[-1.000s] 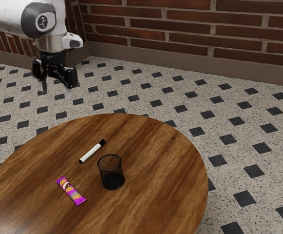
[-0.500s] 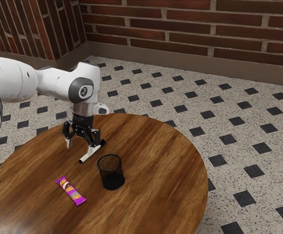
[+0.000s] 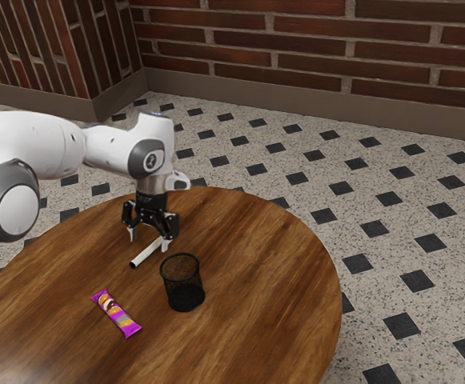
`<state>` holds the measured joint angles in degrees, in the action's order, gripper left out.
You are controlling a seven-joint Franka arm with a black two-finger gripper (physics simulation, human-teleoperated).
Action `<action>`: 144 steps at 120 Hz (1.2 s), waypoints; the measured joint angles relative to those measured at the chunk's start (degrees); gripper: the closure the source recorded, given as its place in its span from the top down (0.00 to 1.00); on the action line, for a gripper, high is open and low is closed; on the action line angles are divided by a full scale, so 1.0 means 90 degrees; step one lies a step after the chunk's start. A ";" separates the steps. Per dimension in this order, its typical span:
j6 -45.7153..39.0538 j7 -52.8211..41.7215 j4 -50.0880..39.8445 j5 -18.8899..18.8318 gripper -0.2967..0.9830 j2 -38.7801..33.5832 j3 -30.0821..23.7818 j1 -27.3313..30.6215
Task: Put the marker into the pen holder.
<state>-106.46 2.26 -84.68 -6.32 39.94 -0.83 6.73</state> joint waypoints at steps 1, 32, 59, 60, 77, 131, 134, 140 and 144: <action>-0.0013 -0.0008 0.0002 0.0000 0.76 0.0008 0.0001 0.0006; -0.0270 -0.0227 0.0097 -0.0006 0.76 0.0129 0.0004 0.0044; -0.0342 -0.0346 0.0090 0.0009 0.67 0.0071 -0.0002 0.0035; -0.0344 -0.0349 0.0090 0.0010 0.65 0.0069 -0.0003 0.0035; -0.0361 -0.0392 0.0090 0.0013 0.48 0.0040 -0.0009 0.0034; -0.0436 -0.0463 0.0061 0.0029 0.28 0.0069 -0.0028 0.0034; -0.0441 -0.0465 0.0061 0.0027 0.26 0.0069 -0.0027 0.0034; -0.0450 -0.0467 0.0057 0.0023 0.23 0.0072 -0.0028 0.0034; -0.0456 -0.0467 0.0055 0.0017 0.22 0.0075 -0.0027 0.0034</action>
<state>-110.56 -1.94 -84.19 -6.17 40.62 -1.07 7.03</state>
